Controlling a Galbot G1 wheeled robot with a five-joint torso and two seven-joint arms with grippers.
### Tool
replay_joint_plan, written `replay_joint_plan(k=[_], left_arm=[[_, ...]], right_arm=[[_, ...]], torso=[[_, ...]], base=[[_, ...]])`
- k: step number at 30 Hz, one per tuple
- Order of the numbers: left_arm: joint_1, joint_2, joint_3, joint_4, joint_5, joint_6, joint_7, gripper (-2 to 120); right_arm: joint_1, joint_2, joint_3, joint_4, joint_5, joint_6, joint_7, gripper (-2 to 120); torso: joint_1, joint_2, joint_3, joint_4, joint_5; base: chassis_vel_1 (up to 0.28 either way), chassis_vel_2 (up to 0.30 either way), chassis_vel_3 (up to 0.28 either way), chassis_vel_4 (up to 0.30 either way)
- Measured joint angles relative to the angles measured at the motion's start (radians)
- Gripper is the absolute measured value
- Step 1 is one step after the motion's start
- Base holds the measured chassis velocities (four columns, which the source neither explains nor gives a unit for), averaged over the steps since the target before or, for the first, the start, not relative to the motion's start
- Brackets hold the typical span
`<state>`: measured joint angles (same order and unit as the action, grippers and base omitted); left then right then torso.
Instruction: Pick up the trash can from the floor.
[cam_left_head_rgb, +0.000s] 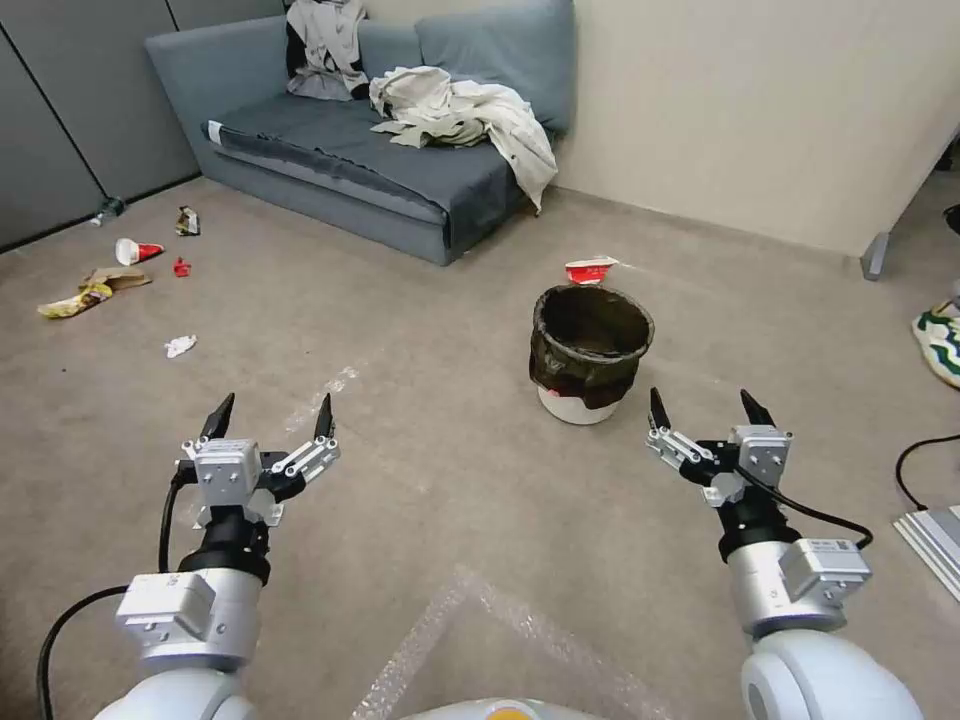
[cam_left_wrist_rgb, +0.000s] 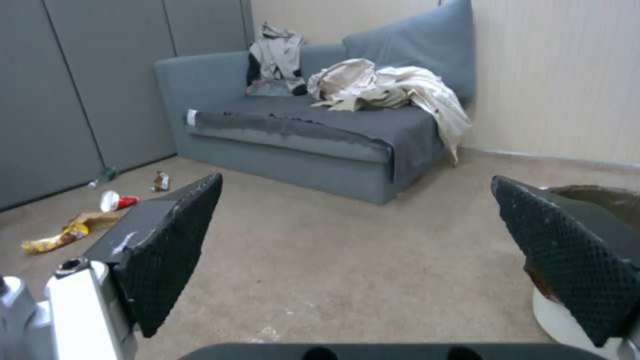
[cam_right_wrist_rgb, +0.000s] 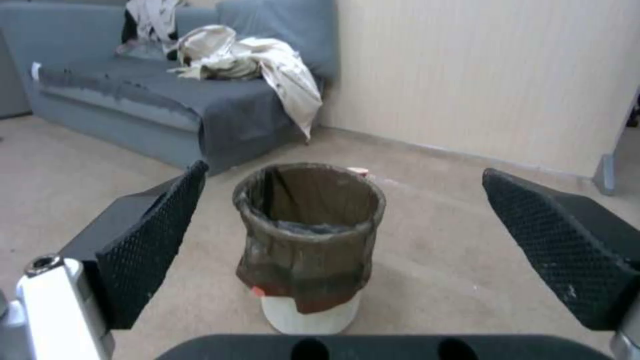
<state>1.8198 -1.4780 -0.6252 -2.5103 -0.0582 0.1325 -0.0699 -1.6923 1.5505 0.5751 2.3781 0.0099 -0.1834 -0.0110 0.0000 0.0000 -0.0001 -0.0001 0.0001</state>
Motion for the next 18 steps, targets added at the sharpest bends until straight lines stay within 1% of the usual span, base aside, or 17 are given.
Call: replay_joint_plan(k=[5, 18], left_arm=[[-0.002, -0.003, 0.003, 0.019, -0.011, -0.017, 0.000, 100], [-0.003, -0.008, 0.004, 0.023, 0.009, -0.013, 0.013, 100]], right_arm=[[0.000, -0.003, 0.000, -0.009, 0.005, 0.002, -0.002, 100], [0.002, 0.000, -0.011, -0.004, 0.006, 0.000, 0.003, 100]], torso=[[0.000, 0.000, 0.000, 0.0000, -0.0001], [0.000, 0.000, 0.000, 0.0001, -0.0001]], base=[[0.000, 0.000, 0.000, 0.000], [0.000, 0.000, 0.000, 0.000]])
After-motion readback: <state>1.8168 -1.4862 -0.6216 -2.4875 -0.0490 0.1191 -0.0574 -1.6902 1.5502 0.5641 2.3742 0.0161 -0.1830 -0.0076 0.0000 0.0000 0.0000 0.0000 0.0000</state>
